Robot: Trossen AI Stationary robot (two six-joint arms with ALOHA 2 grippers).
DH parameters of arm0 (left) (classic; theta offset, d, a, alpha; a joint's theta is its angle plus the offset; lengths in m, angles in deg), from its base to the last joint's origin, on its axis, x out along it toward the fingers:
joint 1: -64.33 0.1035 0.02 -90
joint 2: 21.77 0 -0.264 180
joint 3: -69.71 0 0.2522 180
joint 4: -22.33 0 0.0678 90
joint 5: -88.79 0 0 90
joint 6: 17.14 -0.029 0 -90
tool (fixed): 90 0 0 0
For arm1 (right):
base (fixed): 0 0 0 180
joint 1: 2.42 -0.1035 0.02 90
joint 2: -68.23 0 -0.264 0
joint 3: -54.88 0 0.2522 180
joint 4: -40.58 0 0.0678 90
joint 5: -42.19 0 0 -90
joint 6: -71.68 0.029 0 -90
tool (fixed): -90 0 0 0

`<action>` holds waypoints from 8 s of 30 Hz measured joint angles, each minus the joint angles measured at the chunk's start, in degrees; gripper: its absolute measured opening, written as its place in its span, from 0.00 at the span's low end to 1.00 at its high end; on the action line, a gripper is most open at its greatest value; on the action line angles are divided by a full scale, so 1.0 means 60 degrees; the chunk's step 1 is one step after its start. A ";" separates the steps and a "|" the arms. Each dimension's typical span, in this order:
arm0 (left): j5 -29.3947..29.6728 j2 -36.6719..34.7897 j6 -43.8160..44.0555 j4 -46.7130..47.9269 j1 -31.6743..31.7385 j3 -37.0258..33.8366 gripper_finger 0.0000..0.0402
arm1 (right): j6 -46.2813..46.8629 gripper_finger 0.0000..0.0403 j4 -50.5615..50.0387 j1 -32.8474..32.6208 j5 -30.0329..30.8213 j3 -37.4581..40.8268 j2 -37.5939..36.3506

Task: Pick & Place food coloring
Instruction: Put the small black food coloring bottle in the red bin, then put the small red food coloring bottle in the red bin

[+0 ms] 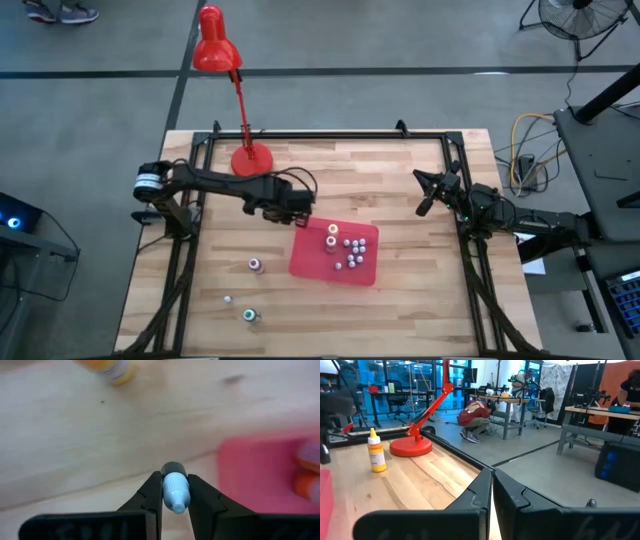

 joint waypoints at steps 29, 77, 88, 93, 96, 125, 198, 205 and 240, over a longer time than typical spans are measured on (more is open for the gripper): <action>0.0049 0.0247 -0.3319 0.1009 -0.3138 0.2861 0.10 | -0.0112 0.02 0.0000 -0.0004 0.0001 0.0000 0.0001; -0.0166 0.5140 -1.1220 0.0961 -0.2753 0.6786 0.10 | -0.0030 0.02 0.0001 -0.0004 0.0003 0.0000 0.0004; -0.0169 0.5140 -1.1541 0.0051 -0.2732 0.6198 0.10 | -0.0116 0.02 0.0000 -0.0004 0.0002 0.0000 0.0000; -0.0166 0.5140 -1.1636 -0.0286 -0.2720 0.6170 0.10 | -0.0002 0.02 0.0000 -0.0002 0.0003 0.0000 0.0000; -0.0173 0.5140 -1.1654 -0.0375 -0.2674 0.6170 0.10 | -0.0098 0.02 0.0000 -0.0004 0.0004 0.0000 0.0000; -0.0504 0.5453 -1.1974 -0.0725 -0.2584 0.6188 0.10 | -0.0013 0.02 0.0000 -0.0002 0.0002 0.0000 0.0004; 0.0836 0.1552 0.0063 0.5060 -0.2994 0.6843 0.38 | -0.0097 0.02 0.0000 -0.0004 0.0000 0.0000 0.0000; 0.0485 0.0306 0.3153 0.5057 -0.3417 0.4979 0.38 | -0.0021 0.02 0.0000 -0.0004 0.0000 0.0000 -0.0004; -0.2813 -0.1453 1.1026 0.1803 -0.6869 -0.0742 0.38 | -0.0077 0.02 0.0000 -0.0002 0.0002 0.0000 0.0000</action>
